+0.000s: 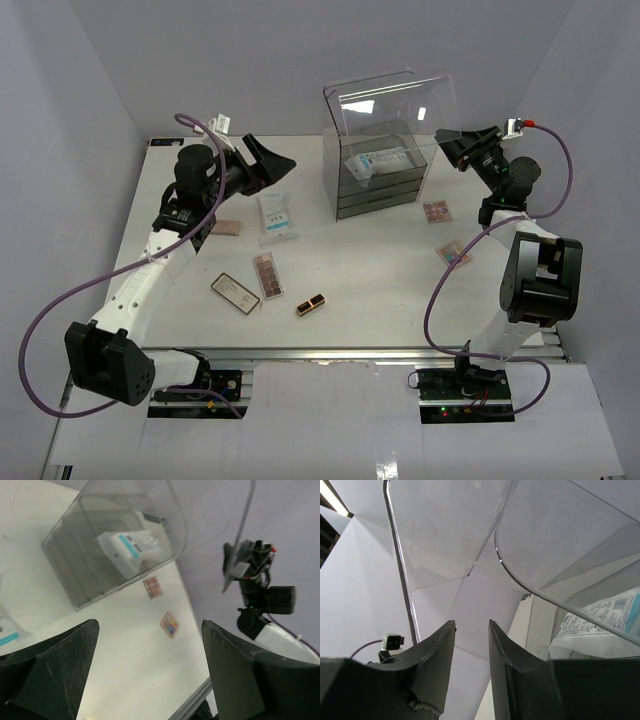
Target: Organize the makeup
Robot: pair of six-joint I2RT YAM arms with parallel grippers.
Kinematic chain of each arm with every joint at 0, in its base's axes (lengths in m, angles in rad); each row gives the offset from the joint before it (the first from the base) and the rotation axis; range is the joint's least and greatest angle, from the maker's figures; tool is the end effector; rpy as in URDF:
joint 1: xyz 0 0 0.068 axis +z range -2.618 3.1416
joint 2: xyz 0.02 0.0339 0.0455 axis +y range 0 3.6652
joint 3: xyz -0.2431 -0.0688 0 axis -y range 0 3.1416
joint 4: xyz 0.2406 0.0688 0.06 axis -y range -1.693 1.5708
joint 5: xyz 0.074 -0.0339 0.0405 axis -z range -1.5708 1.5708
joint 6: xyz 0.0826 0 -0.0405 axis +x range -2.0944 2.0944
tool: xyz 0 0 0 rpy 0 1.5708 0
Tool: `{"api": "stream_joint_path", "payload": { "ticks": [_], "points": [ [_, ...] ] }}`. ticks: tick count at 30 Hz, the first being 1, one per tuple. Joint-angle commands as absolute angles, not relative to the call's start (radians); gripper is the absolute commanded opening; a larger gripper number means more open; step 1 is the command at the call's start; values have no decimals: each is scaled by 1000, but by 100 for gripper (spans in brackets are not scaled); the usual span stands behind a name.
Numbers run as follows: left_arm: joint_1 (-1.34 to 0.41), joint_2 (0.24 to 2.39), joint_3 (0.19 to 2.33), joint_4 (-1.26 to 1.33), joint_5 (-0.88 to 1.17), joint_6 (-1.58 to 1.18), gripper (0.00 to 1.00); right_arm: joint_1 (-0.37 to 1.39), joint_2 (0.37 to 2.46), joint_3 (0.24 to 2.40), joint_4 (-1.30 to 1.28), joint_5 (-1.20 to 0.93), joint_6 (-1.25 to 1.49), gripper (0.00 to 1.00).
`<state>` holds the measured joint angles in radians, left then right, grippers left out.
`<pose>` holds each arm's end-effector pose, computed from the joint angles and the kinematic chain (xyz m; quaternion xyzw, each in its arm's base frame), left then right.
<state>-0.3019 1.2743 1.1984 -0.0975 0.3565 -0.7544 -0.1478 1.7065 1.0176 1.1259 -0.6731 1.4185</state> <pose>0.3185 -0.1294 0.3615 -0.0579 0.7599 -0.4363 0.4784 0.4055 -0.0083 0.3064 0.1602 0.5558 0.6153 0.5356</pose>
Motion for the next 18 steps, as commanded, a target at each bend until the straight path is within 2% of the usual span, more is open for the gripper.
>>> {"api": "stream_joint_path", "payload": {
  "ticks": [1, 6, 18],
  "points": [
    [-295, 1258, 1088, -196, 278, -689, 95, -146, 1651, 1058, 1203, -683, 1449, 40],
    [-293, 1310, 1065, -243, 264, -623, 95, -146, 1647, 1066, 1199, -686, 1455, 40],
    [-304, 1533, 1167, -380, 132, -467, 98, -146, 1663, 1070, 1194, -680, 1449, 40]
  ]
}}
